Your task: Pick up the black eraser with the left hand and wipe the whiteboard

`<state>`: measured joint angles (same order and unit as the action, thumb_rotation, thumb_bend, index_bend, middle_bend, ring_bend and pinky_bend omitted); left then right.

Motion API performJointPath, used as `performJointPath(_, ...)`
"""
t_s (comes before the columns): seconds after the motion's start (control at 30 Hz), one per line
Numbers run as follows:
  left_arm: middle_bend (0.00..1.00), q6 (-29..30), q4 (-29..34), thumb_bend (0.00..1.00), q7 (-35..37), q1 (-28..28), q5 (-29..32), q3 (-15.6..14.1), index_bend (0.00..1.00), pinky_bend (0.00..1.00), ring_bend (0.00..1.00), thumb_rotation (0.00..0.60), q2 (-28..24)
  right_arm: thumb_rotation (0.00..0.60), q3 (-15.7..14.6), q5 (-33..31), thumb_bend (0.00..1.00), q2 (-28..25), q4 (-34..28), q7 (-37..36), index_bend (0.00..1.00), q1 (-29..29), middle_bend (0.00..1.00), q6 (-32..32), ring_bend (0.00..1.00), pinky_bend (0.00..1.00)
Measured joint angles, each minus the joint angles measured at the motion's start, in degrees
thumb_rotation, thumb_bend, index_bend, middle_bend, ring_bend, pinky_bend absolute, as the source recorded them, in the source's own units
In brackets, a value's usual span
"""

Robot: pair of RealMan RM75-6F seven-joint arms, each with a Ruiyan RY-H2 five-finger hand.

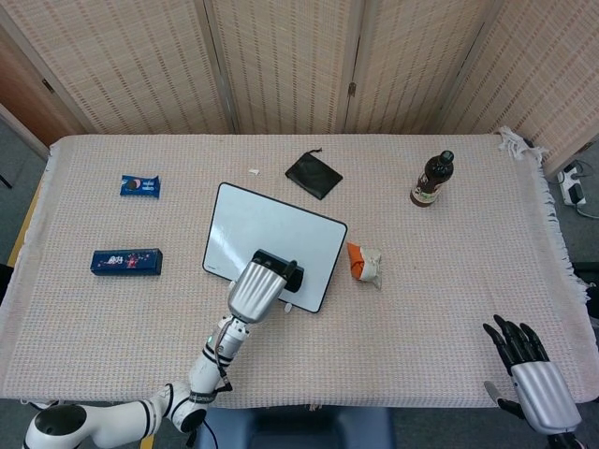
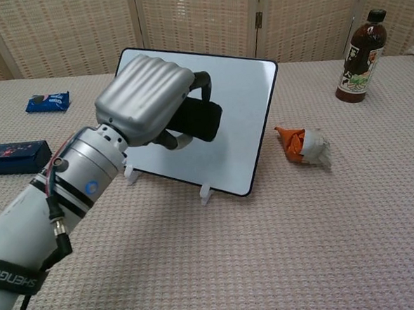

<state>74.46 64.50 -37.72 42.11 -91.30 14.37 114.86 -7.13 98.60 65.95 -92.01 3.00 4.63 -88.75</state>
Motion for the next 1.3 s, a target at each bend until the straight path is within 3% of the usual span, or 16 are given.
performJointPath(0.27, 1.0, -3.18, -6.79, 0.33, -0.03, 4.75, 1.67, 1.77, 0.61, 0.92, 0.87, 0.6, 4.44, 0.6, 0.29, -0.86, 0.32, -0.84, -0.11, -1.73, 0.0, -0.01, 0.0, -0.08, 0.0, 0.0)
performJointPath(0.47, 1.0, -3.56, -10.97, 0.32, 1.91, 6.75, 2.17, 1.98, 0.5, 0.92, 0.87, 0.6, 6.48, 0.6, 0.49, -1.32, 0.32, -1.29, -0.1, -2.68, 0.0, 0.06, 0.0, -0.25, 0.0, 0.0)
performJointPath(0.7, 1.0, -3.79, -14.16, 0.26, 2.9, 8.31, 3.01, 1.9, 0.44, 0.92, 0.86, 0.6, 8.17, 0.6, 0.63, -1.57, 0.32, -1.3, -0.16, -2.66, 0.0, 0.18, 0.0, -0.34, 0.0, 0.0)
performJointPath(0.97, 1.0, -3.27, -13.2, 0.19, 1.38, 8.24, 4.2, 1.72, 0.18, 0.92, 0.86, 0.6, 8.07, 0.6, 0.57, -1.26, 0.32, -1.27, -0.16, -2.55, 0.0, 0.43, 0.0, -0.78, 0.0, 0.0)
performJointPath(1.3, 1.0, -2.77, -6.07, 0.14, -4.08, 5.89, 5.69, 0.12, 0.09, 0.92, 0.85, 0.6, 5.77, 0.6, 0.24, 0.24, 0.32, -1.35, 0.17, -2.66, 0.0, 1.25, 0.0, -2.74, 0.0, 0.0)
